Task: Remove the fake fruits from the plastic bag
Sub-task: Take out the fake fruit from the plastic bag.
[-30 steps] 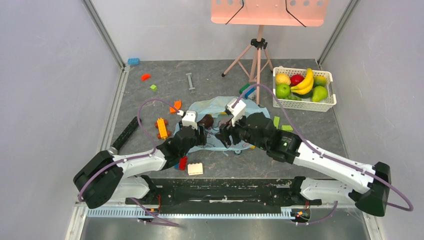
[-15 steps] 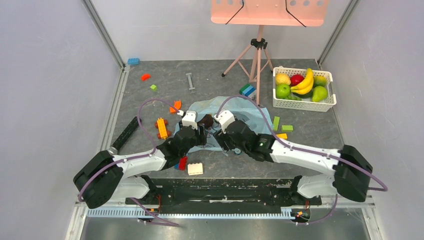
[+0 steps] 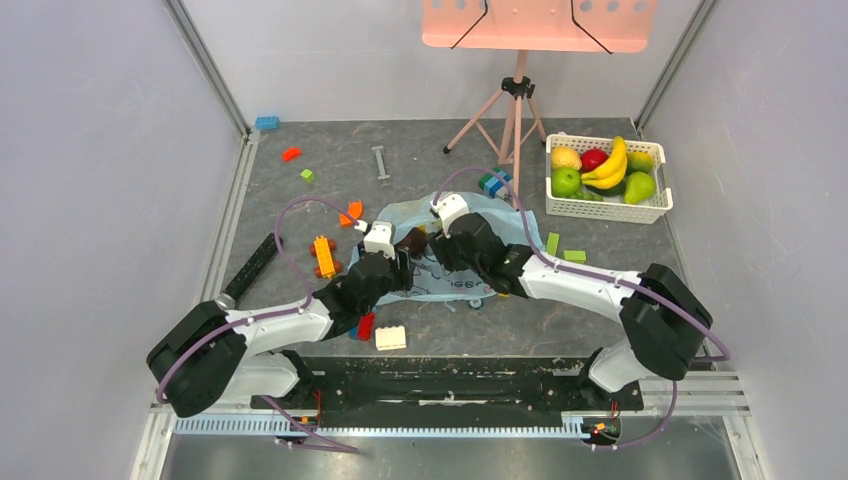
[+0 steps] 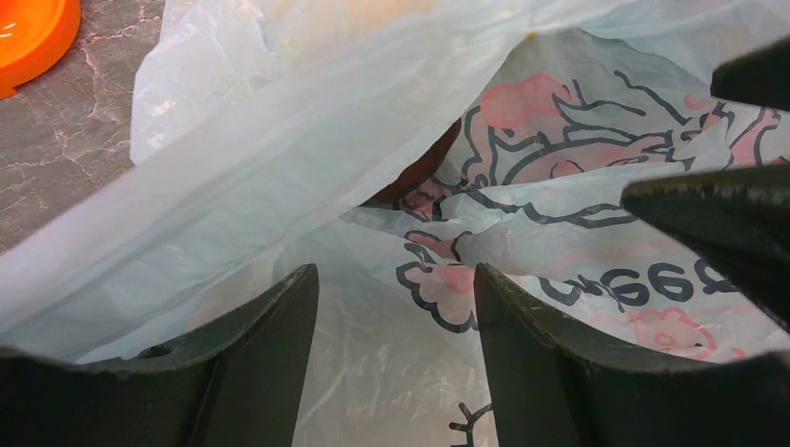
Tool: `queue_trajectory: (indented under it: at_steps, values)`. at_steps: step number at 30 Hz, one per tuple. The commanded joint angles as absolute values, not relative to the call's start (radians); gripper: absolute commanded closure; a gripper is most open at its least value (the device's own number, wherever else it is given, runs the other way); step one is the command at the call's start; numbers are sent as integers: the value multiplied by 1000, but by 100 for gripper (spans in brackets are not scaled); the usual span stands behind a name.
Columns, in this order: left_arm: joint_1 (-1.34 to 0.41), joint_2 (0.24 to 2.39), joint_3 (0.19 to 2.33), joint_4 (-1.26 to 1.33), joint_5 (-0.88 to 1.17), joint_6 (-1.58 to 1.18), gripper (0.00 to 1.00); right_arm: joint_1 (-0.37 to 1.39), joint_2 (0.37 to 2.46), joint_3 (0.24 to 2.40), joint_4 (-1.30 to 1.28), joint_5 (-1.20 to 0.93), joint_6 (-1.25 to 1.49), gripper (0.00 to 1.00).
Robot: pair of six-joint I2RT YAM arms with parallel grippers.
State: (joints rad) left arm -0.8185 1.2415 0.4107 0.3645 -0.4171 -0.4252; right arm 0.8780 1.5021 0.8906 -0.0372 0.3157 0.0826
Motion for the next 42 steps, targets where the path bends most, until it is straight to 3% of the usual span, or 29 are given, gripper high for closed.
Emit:
queue_trajectory:
  at_steps: [1, 23, 42]
  values:
    - [-821, 1241, 435, 387, -433, -382, 31, 843, 1530, 949, 57, 259, 63, 33]
    - [-821, 1232, 433, 387, -431, -380, 31, 786, 1630, 943, 314, 205, -130, 18]
    - [-821, 1237, 434, 387, -432, -379, 31, 703, 1784, 1096, 346, 295, 226, 16]
